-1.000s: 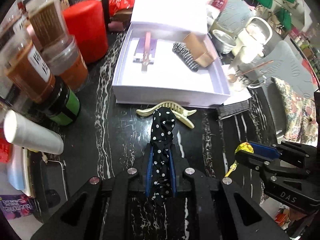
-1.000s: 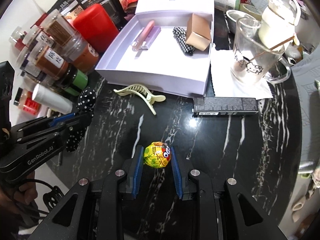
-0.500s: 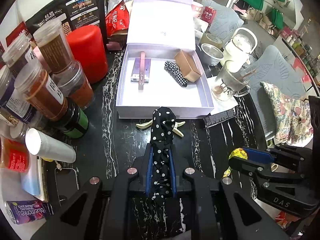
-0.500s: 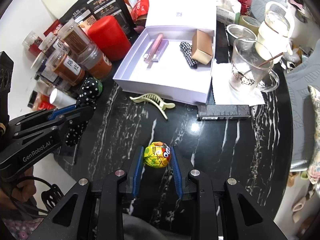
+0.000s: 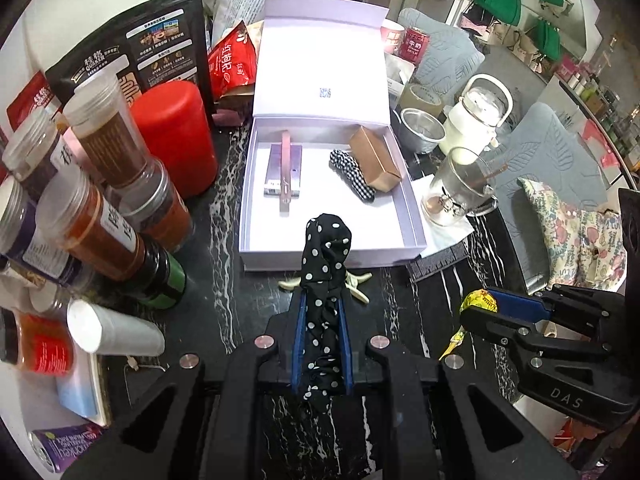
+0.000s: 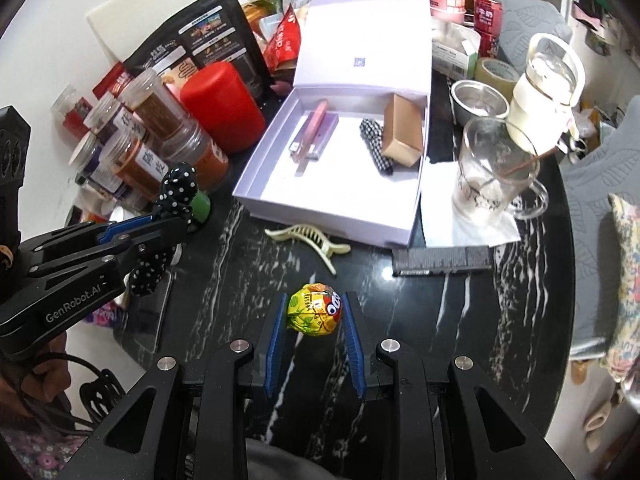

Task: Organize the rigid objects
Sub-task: 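Carry the lollipop and polka-dot scrunchie over the lavender box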

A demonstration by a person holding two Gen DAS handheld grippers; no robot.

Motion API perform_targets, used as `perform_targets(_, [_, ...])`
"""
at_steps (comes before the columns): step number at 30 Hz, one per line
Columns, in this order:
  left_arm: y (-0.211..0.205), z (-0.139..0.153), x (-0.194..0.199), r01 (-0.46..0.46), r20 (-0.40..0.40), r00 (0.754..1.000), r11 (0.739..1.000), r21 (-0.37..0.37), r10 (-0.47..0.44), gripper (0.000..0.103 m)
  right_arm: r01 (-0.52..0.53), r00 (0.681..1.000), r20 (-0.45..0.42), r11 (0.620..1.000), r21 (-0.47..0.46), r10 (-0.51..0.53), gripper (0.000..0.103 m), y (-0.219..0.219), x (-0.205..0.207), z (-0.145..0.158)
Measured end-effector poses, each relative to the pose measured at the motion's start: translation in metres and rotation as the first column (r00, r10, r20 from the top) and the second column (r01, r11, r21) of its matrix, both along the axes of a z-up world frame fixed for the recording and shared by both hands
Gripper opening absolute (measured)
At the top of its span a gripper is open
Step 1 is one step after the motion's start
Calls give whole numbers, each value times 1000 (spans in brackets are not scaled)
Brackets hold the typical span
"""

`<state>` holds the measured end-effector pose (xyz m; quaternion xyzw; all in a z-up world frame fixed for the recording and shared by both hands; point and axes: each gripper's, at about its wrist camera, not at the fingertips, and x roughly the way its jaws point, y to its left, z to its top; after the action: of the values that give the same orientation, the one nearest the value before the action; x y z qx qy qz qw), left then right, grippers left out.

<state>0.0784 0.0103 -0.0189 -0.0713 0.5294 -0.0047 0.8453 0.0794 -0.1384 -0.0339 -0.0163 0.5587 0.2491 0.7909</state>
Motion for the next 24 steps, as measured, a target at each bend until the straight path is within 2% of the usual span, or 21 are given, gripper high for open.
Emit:
perform_targets(9, [10,-14,33,-10,-33,999,1000,-13,9,15,-11,1000,-7,1000,-2,11,27,8,30,-5])
perform_targets(24, [17,-57,102,-17,-108,994,999,-28,14,15,-18,997,-79,1000,-17,16,27,21,99,-43])
